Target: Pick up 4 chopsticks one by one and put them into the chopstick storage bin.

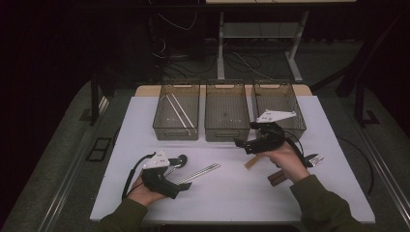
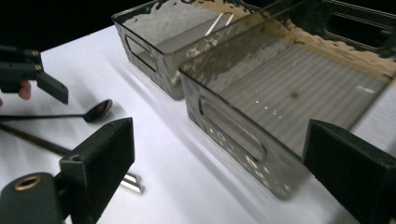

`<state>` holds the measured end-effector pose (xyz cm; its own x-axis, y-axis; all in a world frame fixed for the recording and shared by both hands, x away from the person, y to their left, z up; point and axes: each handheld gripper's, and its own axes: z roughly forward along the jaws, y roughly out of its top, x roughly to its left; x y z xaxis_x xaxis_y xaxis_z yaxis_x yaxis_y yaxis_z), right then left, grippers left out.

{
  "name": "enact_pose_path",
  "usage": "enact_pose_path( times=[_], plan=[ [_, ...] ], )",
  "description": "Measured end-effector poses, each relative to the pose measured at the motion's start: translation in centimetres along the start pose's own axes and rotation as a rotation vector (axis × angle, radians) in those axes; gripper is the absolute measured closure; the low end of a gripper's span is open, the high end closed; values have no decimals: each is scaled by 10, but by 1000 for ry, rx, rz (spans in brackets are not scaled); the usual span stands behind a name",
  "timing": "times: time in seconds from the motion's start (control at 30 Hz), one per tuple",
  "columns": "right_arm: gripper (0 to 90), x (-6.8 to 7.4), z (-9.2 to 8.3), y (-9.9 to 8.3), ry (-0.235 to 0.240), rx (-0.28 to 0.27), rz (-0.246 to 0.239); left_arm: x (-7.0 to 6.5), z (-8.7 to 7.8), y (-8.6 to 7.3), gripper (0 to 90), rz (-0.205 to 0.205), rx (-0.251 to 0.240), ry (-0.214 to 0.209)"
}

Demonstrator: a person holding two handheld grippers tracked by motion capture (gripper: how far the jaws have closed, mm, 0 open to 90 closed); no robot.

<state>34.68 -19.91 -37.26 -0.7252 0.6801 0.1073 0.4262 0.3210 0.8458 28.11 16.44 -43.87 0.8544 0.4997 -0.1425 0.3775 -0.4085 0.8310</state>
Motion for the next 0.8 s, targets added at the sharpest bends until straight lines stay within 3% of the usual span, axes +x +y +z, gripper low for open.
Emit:
enact_pose_path(
  times=[0.1,0.33,0.7,0.8],
  plan=[
    [95,-5,-11,-12,6,-28,20,1,0,0,0,0,0,4],
    [95,-10,-27,-35,8,-25,38,-1,1,0,0,2,7,5],
    [95,-5,-47,-76,-38,-18,37,0,-1,0,0,5,-5,8],
    [95,-5,-52,-86,-28,-18,36,0,-1,1,0,7,-6,8]
  ],
)
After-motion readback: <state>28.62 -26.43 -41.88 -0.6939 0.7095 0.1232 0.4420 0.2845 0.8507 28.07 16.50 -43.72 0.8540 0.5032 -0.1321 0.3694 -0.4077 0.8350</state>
